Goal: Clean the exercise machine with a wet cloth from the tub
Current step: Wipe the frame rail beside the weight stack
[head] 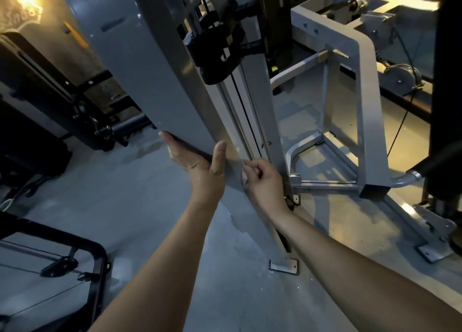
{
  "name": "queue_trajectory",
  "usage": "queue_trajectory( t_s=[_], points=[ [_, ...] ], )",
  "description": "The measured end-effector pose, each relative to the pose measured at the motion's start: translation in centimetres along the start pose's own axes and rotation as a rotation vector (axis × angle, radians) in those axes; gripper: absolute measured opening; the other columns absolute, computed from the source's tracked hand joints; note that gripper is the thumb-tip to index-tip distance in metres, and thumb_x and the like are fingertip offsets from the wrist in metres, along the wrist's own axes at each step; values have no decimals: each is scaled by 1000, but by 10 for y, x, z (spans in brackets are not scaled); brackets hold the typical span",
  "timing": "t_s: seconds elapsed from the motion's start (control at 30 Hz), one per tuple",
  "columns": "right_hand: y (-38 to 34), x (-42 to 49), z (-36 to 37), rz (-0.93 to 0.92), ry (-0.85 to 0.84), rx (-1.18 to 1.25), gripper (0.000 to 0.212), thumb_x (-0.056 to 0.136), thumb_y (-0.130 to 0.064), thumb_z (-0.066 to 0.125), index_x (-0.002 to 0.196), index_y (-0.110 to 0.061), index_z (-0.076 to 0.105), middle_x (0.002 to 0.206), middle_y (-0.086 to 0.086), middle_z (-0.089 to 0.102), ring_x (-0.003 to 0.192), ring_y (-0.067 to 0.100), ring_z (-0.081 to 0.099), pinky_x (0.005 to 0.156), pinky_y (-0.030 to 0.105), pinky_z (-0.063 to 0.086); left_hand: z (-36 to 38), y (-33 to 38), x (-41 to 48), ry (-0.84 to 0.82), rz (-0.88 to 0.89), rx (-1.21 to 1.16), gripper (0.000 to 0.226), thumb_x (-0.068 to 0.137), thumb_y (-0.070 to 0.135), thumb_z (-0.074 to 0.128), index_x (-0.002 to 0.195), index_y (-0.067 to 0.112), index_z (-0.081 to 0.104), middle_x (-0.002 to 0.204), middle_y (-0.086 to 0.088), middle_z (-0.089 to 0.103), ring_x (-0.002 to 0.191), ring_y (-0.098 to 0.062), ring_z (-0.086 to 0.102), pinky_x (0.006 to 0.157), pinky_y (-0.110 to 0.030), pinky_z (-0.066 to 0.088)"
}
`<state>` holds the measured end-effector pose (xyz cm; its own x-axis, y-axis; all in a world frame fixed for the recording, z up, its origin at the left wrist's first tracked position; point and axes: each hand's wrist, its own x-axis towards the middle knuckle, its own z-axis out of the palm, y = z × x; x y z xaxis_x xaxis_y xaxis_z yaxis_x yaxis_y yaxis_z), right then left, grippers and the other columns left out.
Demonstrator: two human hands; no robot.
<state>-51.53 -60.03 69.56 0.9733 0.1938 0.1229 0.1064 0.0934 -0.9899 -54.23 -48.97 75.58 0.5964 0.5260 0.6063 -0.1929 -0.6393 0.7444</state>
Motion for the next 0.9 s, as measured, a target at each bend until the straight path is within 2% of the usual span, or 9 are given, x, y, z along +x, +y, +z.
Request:
queue_trajectory(
  t_s=[0.17,0.27,0.37,0.47,0.57,0.7,0.8,0.83,0.9],
  points=[
    [-18,2,7,-79,22,49,23,102,-24,61,80,-29,61,79,-1,62,81,14,64,77,27,50,-3,3,4,-7,39,1,119,90,72,57,154,9,-22,153,22,-10,154,-18,2,128,-50,7],
    [13,-12,2,58,26,-19,23,101,-15,62,77,-15,62,83,1,65,84,12,64,78,33,48,-5,7,2,-38,22,-21,120,88,73,57,153,13,-24,154,17,-8,153,-22,-1,128,-35,1],
    [-7,-4,-2,71,2,12,19,101,-14,62,83,-7,66,80,4,67,74,2,62,74,22,46,-9,10,2,-57,-15,-29,122,88,71,59,155,11,-23,152,20,-8,154,-18,-1,128,-33,3],
    [-33,3,-1,-17,-41,53,16,103,-23,61,89,-22,66,79,-5,65,77,-3,62,71,9,45,-17,4,-7,-80,-82,-37,114,91,55,68,160,21,-16,158,15,-2,156,-10,4,129,-38,11],
    [2,-7,-2,-11,-12,-17,21,104,-23,60,84,-31,61,81,-7,62,80,4,63,75,17,46,-24,0,-28,-84,-275,-66,119,86,53,74,162,29,-14,165,3,0,153,-8,14,127,-38,20],
    [56,-21,-5,153,-8,-156,38,101,-24,56,64,-34,53,71,-6,57,72,9,57,70,30,42,-14,-9,-34,-177,-339,0,131,77,50,83,160,24,-16,161,9,4,150,-10,17,125,-36,22],
    [37,-24,-4,119,-81,-138,16,102,-35,54,105,-38,69,103,-8,57,95,0,57,86,20,46,-1,-25,-26,-162,-352,-16,125,72,54,85,153,26,-5,157,-5,22,143,-20,36,118,-40,40],
    [34,-23,-5,63,-75,-114,22,103,-29,57,122,-27,69,111,-10,55,102,-8,55,91,8,42,3,-30,-24,-164,-360,-25,122,67,61,84,149,29,-1,154,-11,29,139,-22,41,113,-37,45],
    [40,-21,-6,0,-47,-106,25,102,-14,61,125,-11,69,111,-11,53,103,-17,53,91,1,37,9,-33,-26,-141,-349,-65,110,68,58,82,142,31,6,149,-13,31,135,-19,44,103,-18,48]
  ],
)
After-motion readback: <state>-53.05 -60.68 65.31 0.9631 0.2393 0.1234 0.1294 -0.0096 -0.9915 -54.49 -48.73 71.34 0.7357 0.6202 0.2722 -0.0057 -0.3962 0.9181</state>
